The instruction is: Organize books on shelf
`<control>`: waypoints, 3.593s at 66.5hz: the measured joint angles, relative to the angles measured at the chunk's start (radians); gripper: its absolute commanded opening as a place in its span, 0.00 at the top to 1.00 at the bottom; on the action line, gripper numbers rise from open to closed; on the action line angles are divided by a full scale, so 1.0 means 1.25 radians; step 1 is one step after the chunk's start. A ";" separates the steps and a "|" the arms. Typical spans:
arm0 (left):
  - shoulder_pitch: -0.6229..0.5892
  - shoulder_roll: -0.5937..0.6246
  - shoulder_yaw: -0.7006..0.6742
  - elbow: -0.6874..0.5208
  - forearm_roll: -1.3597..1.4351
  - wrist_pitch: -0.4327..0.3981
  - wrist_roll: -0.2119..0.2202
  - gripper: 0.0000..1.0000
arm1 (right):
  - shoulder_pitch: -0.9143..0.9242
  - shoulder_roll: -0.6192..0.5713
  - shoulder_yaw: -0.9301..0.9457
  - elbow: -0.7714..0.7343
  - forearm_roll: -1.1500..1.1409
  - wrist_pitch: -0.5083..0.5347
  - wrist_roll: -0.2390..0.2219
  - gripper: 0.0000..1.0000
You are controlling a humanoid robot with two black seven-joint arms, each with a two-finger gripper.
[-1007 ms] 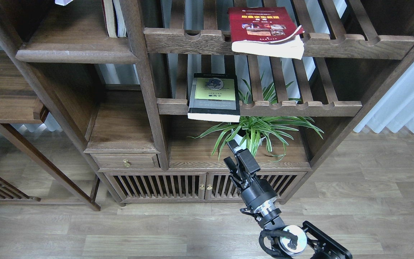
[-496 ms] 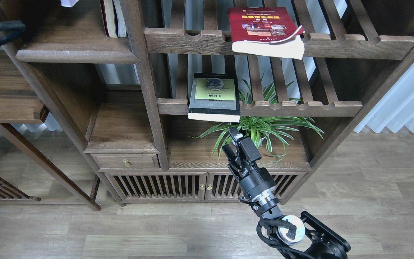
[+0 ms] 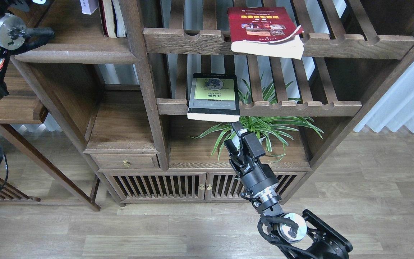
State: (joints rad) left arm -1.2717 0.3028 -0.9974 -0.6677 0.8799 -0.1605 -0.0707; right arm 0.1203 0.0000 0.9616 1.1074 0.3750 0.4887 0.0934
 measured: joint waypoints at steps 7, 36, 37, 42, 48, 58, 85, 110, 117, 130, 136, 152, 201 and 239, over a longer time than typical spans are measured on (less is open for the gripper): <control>0.000 0.005 -0.001 -0.011 -0.001 0.001 0.000 0.03 | 0.006 0.000 -0.005 0.000 -0.001 0.000 -0.001 0.00; 0.143 0.162 -0.003 -0.285 -0.131 -0.019 0.024 0.00 | 0.013 -0.017 -0.031 0.090 -0.007 0.000 -0.008 0.00; 0.154 0.170 -0.003 -0.301 -0.139 -0.020 0.025 0.00 | 0.013 -0.017 -0.031 0.092 -0.007 0.000 -0.008 0.00; 0.208 0.209 -0.006 -0.377 -0.169 -0.023 0.025 0.00 | 0.013 -0.017 -0.032 0.102 -0.008 0.000 -0.008 0.00; 0.275 0.261 -0.027 -0.449 -0.201 -0.041 0.022 0.00 | 0.014 -0.017 -0.032 0.122 -0.008 0.000 -0.008 0.00; 0.395 0.313 -0.105 -0.506 -0.275 -0.155 0.019 0.00 | 0.014 -0.011 -0.030 0.165 -0.009 0.000 -0.005 0.00; 0.759 0.331 -0.361 -0.433 -0.499 -0.262 0.139 0.00 | 0.076 0.000 -0.016 0.221 -0.075 -0.102 0.010 0.00; 0.783 0.323 -0.397 -0.265 -0.624 -0.262 0.136 0.00 | 0.188 0.000 0.107 0.182 -0.084 -0.283 0.049 0.00; 0.785 0.322 -0.394 -0.254 -0.641 -0.263 0.133 0.00 | 0.187 0.000 0.124 0.184 -0.084 -0.279 0.049 0.00; 0.785 0.320 -0.391 -0.225 -0.660 -0.263 0.133 0.00 | 0.186 0.000 0.127 0.224 -0.085 -0.271 0.050 0.00; 0.784 0.320 -0.391 -0.222 -0.671 -0.263 0.133 0.00 | 0.180 0.000 0.115 0.238 -0.092 -0.269 0.050 0.00; 0.781 0.320 -0.403 -0.222 -0.682 -0.263 0.133 0.00 | 0.135 0.000 0.042 0.247 -0.144 -0.198 0.049 0.00; 0.782 0.320 -0.420 -0.219 -0.701 -0.263 0.131 0.00 | 0.208 0.000 0.176 0.244 -0.134 -0.291 0.049 0.02; 0.782 0.320 -0.434 -0.219 -0.706 -0.263 0.133 0.00 | 0.197 0.000 0.244 0.243 -0.077 -0.322 0.050 0.26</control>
State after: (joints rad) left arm -0.2945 0.7033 -1.5400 -0.9419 -0.0031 -0.4888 0.0951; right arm 0.3660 0.0000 1.2660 1.4112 0.2788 0.0859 0.1558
